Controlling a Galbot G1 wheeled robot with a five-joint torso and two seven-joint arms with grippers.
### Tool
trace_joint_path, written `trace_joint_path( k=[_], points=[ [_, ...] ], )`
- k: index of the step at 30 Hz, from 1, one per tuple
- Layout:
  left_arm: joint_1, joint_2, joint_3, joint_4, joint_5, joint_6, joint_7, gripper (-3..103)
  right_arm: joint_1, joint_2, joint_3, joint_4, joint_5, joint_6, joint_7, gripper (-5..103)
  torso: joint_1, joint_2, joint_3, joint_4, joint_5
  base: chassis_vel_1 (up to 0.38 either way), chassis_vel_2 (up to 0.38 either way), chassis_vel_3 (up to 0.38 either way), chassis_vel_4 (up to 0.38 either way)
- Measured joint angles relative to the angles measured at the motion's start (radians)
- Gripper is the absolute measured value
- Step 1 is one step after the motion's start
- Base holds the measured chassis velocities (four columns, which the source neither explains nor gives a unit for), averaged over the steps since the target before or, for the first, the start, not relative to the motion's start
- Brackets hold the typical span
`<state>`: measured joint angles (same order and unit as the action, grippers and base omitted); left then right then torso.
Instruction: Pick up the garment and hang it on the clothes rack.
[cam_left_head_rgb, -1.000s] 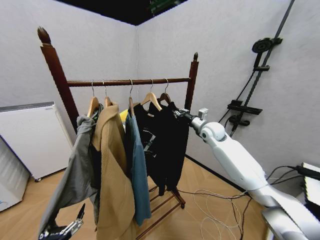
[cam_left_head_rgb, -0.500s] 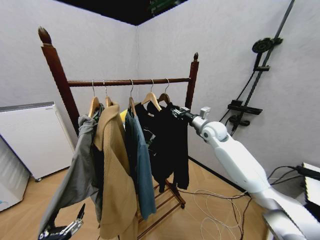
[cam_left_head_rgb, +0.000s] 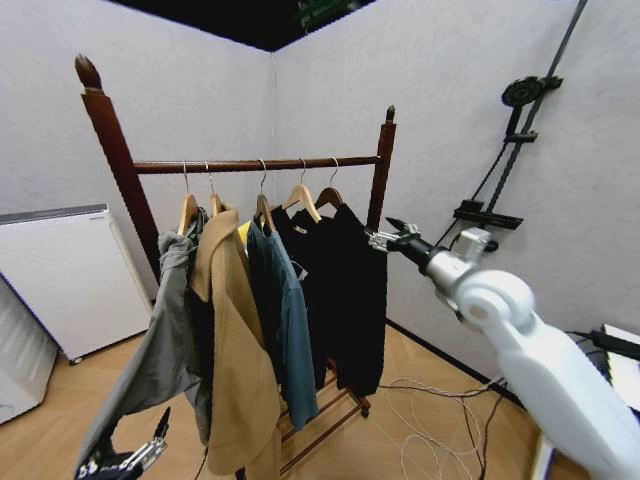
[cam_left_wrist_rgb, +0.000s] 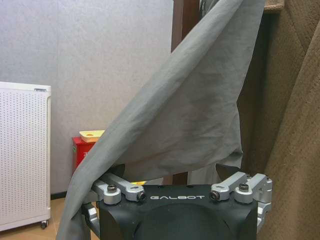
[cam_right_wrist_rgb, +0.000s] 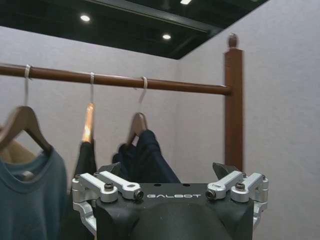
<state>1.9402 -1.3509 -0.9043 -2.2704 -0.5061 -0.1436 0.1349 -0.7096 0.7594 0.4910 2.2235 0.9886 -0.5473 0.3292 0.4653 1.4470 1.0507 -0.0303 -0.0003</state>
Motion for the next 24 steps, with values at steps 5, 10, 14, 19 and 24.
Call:
trace_joint_path(
  k=[5, 10, 14, 19, 24],
  points=[
    [0.0, 0.0, 0.0, 0.0, 0.0, 0.0, 0.0, 100, -0.359, 0.067, 0.222, 0.122, -0.089, -0.012, 0.01, 100, 0.0, 0.0, 0.0, -0.0002, 0.0008, 0.0, 0.0, 0.0, 0.0],
    [0.0, 0.0, 0.0, 0.0, 0.0, 0.0, 0.0, 100, -0.746, 0.209, 0.411, 0.251, -0.252, 0.027, -0.031, 100, 0.0, 0.0, 0.0, -0.0009, 0.0, 0.0, 0.0, 0.0, 0.0],
    [0.0, 0.0, 0.0, 0.0, 0.0, 0.0, 0.001, 100, -0.842, 0.34, 0.399, 0.262, -0.367, 0.049, -0.039, 100, 0.0, 0.0, 0.0, -0.0004, 0.0, 0.0, 0.0, 0.0, 0.0],
    [0.0, 0.0, 0.0, 0.0, 0.0, 0.0, 0.0, 100, -0.941, 0.522, 0.395, 0.21, -0.511, 0.143, -0.105, 100, 0.0, 0.0, 0.0, -0.0003, 0.0003, 0.0, 0.0, 0.0, 0.0],
    [0.0, 0.0, 0.0, 0.0, 0.0, 0.0, 0.0, 100, -0.981, 0.565, 0.467, 0.183, -0.524, 0.203, -0.19, 100, 0.0, 0.0, 0.0, -0.0003, 0.0, 0.0, 0.0, 0.0, 0.0]
  ],
)
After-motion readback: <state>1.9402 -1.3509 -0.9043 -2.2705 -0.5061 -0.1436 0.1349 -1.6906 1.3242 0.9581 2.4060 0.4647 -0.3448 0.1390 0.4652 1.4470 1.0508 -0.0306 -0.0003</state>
